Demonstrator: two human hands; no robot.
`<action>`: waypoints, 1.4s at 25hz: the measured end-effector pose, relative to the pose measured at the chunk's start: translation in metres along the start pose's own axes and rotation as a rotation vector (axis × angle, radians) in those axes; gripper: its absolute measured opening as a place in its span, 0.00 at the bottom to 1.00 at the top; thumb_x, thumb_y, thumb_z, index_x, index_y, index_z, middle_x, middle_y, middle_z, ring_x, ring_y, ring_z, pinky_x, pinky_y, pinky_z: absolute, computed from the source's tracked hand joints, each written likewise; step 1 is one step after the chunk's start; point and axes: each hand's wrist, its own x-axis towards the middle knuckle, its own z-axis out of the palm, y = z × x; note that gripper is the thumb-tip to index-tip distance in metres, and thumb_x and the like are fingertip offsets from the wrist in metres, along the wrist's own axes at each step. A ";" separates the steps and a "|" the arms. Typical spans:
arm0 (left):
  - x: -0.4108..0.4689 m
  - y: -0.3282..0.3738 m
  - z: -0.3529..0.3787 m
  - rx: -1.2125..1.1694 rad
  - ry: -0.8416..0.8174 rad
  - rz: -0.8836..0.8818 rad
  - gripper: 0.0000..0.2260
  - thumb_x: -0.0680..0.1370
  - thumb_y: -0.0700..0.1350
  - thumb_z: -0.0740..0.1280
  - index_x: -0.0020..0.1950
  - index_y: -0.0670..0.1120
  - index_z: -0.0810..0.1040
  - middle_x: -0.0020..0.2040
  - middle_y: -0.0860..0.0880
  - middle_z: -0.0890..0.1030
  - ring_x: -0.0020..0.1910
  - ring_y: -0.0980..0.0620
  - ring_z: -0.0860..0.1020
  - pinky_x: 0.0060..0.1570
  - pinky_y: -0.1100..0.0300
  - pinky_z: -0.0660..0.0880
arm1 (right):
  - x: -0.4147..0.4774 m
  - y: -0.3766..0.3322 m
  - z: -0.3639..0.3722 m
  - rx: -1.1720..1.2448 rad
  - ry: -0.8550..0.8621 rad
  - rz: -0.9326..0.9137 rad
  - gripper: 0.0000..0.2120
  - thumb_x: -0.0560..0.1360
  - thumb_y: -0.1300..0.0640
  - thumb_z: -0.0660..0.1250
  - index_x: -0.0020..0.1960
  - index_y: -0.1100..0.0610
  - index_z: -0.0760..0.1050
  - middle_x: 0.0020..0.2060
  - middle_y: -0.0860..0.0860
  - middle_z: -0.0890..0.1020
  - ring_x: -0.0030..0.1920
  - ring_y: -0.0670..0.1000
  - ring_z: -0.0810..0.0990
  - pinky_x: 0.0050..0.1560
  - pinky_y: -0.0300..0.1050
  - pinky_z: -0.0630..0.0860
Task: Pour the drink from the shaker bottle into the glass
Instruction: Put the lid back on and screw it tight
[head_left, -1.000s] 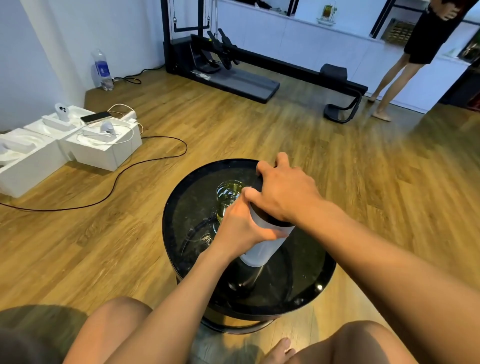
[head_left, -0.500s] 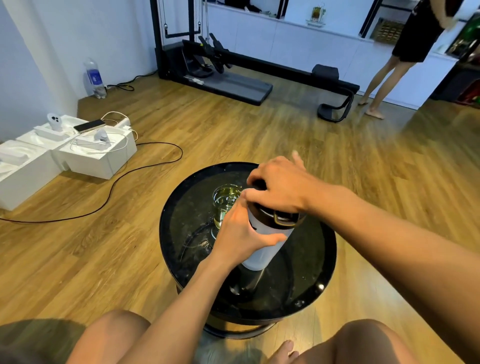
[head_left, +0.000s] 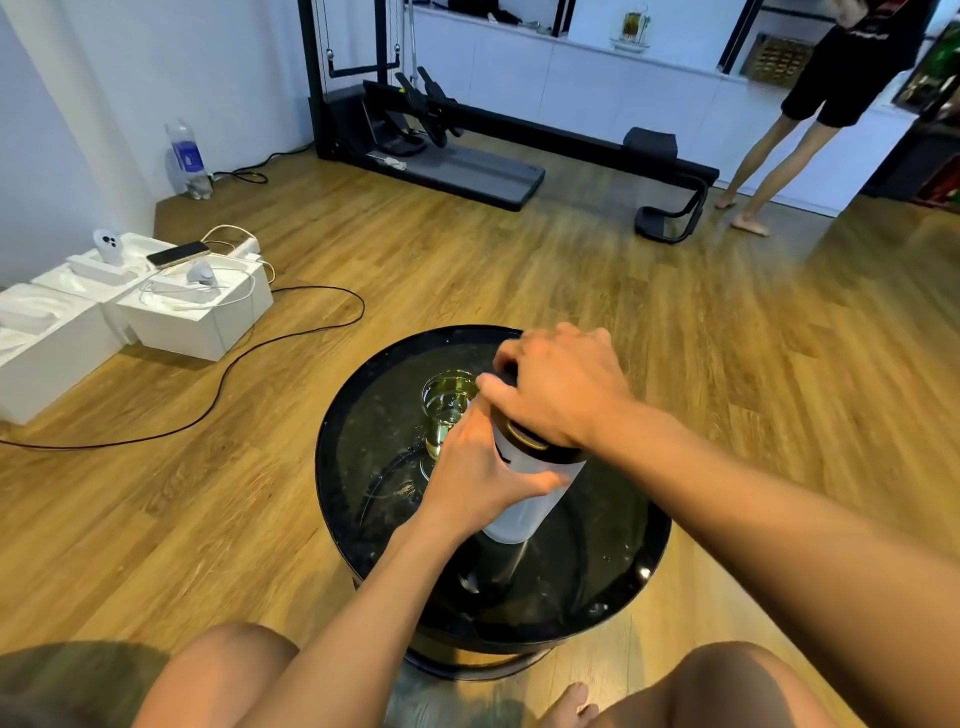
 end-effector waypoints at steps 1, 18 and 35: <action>0.000 0.000 0.000 -0.007 0.000 -0.003 0.41 0.62 0.51 0.83 0.70 0.44 0.69 0.59 0.52 0.78 0.60 0.53 0.76 0.57 0.60 0.75 | 0.004 -0.005 -0.002 0.037 -0.034 0.100 0.23 0.75 0.36 0.53 0.57 0.48 0.77 0.51 0.51 0.80 0.55 0.56 0.74 0.53 0.55 0.65; 0.000 0.001 -0.003 0.029 0.000 0.013 0.40 0.63 0.53 0.83 0.70 0.43 0.71 0.64 0.48 0.78 0.65 0.50 0.75 0.63 0.54 0.74 | -0.001 0.015 -0.004 0.068 -0.035 -0.226 0.27 0.78 0.34 0.45 0.63 0.47 0.73 0.57 0.50 0.76 0.55 0.56 0.77 0.47 0.51 0.74; 0.000 0.000 -0.002 0.016 -0.006 0.015 0.41 0.62 0.52 0.84 0.69 0.43 0.69 0.61 0.48 0.78 0.61 0.50 0.77 0.60 0.54 0.75 | 0.005 0.015 -0.005 0.036 -0.124 -0.360 0.19 0.82 0.45 0.47 0.64 0.49 0.72 0.54 0.54 0.75 0.50 0.57 0.75 0.55 0.53 0.71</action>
